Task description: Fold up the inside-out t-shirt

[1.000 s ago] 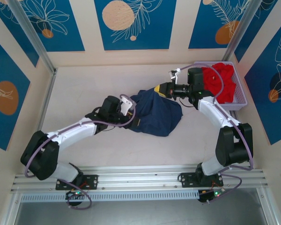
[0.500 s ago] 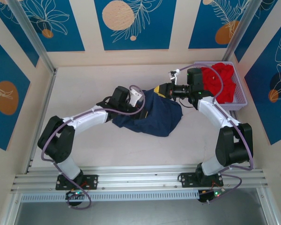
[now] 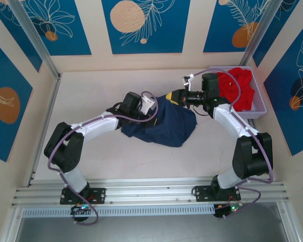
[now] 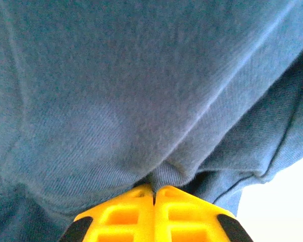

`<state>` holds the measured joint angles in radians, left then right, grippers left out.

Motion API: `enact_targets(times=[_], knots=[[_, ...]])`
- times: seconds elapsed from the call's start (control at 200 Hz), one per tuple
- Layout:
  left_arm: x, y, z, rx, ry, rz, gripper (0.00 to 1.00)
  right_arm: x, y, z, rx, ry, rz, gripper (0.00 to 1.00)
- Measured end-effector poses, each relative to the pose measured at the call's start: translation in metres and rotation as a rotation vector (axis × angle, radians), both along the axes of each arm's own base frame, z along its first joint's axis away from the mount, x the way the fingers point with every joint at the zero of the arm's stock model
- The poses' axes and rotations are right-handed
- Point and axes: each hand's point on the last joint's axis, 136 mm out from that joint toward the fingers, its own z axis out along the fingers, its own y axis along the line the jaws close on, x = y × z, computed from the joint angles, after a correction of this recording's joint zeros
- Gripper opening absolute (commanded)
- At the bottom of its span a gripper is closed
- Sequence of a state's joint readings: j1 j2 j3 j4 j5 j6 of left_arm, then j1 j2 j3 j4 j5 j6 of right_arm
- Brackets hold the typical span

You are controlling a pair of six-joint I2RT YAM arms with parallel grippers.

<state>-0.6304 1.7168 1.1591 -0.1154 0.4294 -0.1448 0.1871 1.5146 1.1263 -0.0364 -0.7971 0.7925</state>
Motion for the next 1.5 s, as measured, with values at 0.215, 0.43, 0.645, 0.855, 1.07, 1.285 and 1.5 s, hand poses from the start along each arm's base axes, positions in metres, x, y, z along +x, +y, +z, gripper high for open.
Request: enact_targets(times=[0.215, 0.43, 0.645, 0.855, 1.07, 1.285, 1.5], knots=[[-0.018, -0.014, 0.021, -0.137, 0.050, -0.082, 0.00, 0.003, -0.004, -0.001, -0.005, 0.001, -0.016, 0.00], [-0.042, -0.019, 0.061, -0.279, 0.059, -0.166, 0.00, 0.005, -0.008, -0.006, -0.028, -0.001, -0.030, 0.00], [-0.037, -0.007, 0.085, -0.321, 0.072, -0.074, 0.00, 0.008, -0.011, -0.012, -0.195, -0.069, -0.057, 0.13], [-0.027, 0.006, 0.126, -0.420, 0.100, 0.082, 0.00, 0.008, -0.011, -0.024, -0.537, -0.213, -0.091, 0.36], [-0.025, 0.019, 0.148, -0.460, 0.117, 0.195, 0.00, -0.040, -0.016, -0.032, -0.644, -0.328, -0.050, 0.43], [-0.026, 0.025, 0.138, -0.422, 0.173, 0.252, 0.00, -0.092, 0.015, -0.031, -0.556, -0.490, 0.066, 0.37], [-0.026, 0.027, 0.137, -0.407, 0.182, 0.272, 0.00, -0.094, 0.041, -0.030, -0.504, -0.573, 0.114, 0.34]])
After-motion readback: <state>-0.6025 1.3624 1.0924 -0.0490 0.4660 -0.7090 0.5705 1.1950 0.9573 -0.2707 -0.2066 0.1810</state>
